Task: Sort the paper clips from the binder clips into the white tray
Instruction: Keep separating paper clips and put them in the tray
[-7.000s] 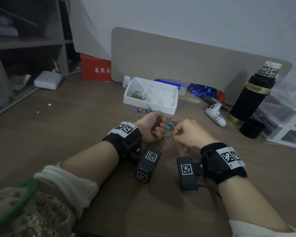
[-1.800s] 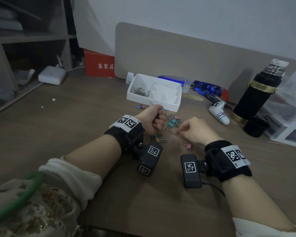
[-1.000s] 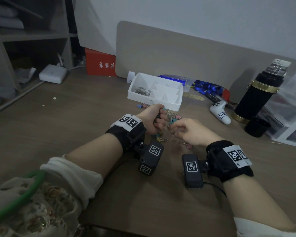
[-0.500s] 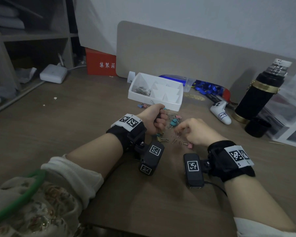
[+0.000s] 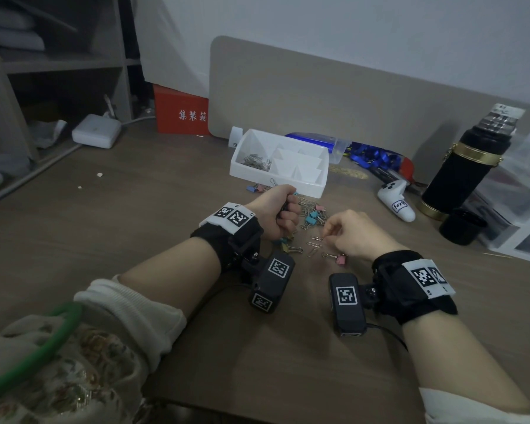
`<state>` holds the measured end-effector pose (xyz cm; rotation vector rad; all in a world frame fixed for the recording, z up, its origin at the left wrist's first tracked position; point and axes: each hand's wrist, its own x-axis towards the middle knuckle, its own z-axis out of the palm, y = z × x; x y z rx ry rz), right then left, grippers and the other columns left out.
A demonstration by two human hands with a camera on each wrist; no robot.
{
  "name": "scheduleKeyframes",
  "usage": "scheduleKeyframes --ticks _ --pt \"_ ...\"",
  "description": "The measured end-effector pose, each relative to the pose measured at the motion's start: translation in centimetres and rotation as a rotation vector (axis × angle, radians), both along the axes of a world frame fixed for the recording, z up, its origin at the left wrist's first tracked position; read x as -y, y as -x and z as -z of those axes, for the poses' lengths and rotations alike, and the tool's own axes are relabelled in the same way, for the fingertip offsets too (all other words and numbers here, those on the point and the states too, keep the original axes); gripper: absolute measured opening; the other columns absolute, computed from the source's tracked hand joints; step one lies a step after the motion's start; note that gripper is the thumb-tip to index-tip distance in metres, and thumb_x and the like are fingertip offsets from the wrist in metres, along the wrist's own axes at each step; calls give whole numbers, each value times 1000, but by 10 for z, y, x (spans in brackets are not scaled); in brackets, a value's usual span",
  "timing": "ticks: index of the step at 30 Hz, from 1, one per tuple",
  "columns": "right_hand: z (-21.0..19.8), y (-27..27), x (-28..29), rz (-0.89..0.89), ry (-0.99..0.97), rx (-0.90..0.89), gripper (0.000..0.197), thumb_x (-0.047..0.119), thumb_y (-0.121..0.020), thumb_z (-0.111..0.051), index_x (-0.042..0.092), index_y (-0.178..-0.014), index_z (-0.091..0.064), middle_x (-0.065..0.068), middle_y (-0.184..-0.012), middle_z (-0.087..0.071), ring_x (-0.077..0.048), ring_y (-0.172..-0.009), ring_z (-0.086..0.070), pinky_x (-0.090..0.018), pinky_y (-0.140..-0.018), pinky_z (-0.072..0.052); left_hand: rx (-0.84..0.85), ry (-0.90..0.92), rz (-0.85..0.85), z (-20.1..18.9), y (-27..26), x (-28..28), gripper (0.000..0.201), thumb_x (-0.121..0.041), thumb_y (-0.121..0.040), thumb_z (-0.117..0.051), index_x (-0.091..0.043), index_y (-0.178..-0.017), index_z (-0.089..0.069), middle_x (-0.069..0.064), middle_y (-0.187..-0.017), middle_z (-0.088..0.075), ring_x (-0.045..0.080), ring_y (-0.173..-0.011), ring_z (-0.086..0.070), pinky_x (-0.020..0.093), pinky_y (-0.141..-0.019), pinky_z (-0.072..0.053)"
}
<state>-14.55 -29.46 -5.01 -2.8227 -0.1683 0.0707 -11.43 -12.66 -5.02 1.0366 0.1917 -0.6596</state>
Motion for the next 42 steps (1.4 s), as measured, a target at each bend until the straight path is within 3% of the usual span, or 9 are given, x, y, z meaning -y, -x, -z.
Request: scheduleKeyframes --ticks 5,7,10,13,16,20,27,36,42 --pt "0 1 -1 -4 -6 -29 17 8 -86 -62 18 -73 -67 7 -71 -66 -5 -50 -65 -18 -58 -49 -1 -5 -2 0 1 0 43 -30 -99 -36 -22 -56 -31 -8 -44 -27 5 -28 -20 14 -26 -13" --pt "1 0 -1 -9 -26 -16 16 9 -86 -62 17 -73 -67 7 -68 -66 -5 -47 -63 -13 -51 -46 0 -7 -1 0 1 -1 43 -29 -99 -36 -22 -56 -31 -8 -43 -27 5 -28 -20 14 -26 -13" --pt "1 0 -1 -6 -64 26 14 19 -87 -68 16 -73 -66 6 -66 -64 -12 -56 -65 -8 -43 -37 1 -10 -1 0 1 0 43 -29 -99 -36 -22 -57 -31 -8 -43 -28 5 -28 -21 14 -26 -14" --pt "1 2 -2 -27 -146 26 20 34 -86 -70 15 -81 -66 0 -76 -68 -15 -55 -67 -14 -44 -44 4 -8 4 -1 1 0 43 -30 -99 -36 -22 -57 -31 -8 -42 -27 5 -28 -21 14 -26 -14" --pt "0 5 -5 -68 -175 -71 31 41 -79 -76 17 -93 -63 0 -90 -66 -4 -40 -58 -19 -42 -44 -3 2 10 -1 2 0 43 -29 -98 -36 -22 -57 -30 -8 -43 -27 5 -27 -20 14 -25 -14" --pt "2 4 -6 -89 -179 -137 39 33 -71 -83 17 -98 -59 -3 -101 -61 0 -33 -49 -18 -41 -42 -3 -6 12 -2 1 0 42 -29 -98 -36 -23 -57 -30 -8 -42 -26 5 -27 -20 14 -25 -14" --pt "7 0 -5 -96 -263 -104 19 22 -77 -80 18 -80 -61 -1 -79 -59 1 -33 -49 -18 -36 -42 13 -14 15 -2 2 0 42 -29 -99 -35 -23 -57 -30 -8 -42 -26 5 -27 -20 13 -26 -13" --pt "4 2 -5 -68 -197 -54 20 32 -84 -72 15 -83 -64 -3 -80 -66 -5 -33 -54 -17 -38 -41 3 -12 9 -1 0 0 42 -30 -98 -37 -23 -57 -31 -8 -45 -26 6 -28 -21 13 -26 -15" --pt "2 2 -3 -81 -168 -116 11 16 -84 -74 11 -88 -65 -7 -90 -65 -2 -34 -53 -17 -40 -43 1 -13 16 -1 0 0 42 -31 -99 -36 -23 -58 -31 -8 -44 -27 6 -28 -21 14 -27 -14"
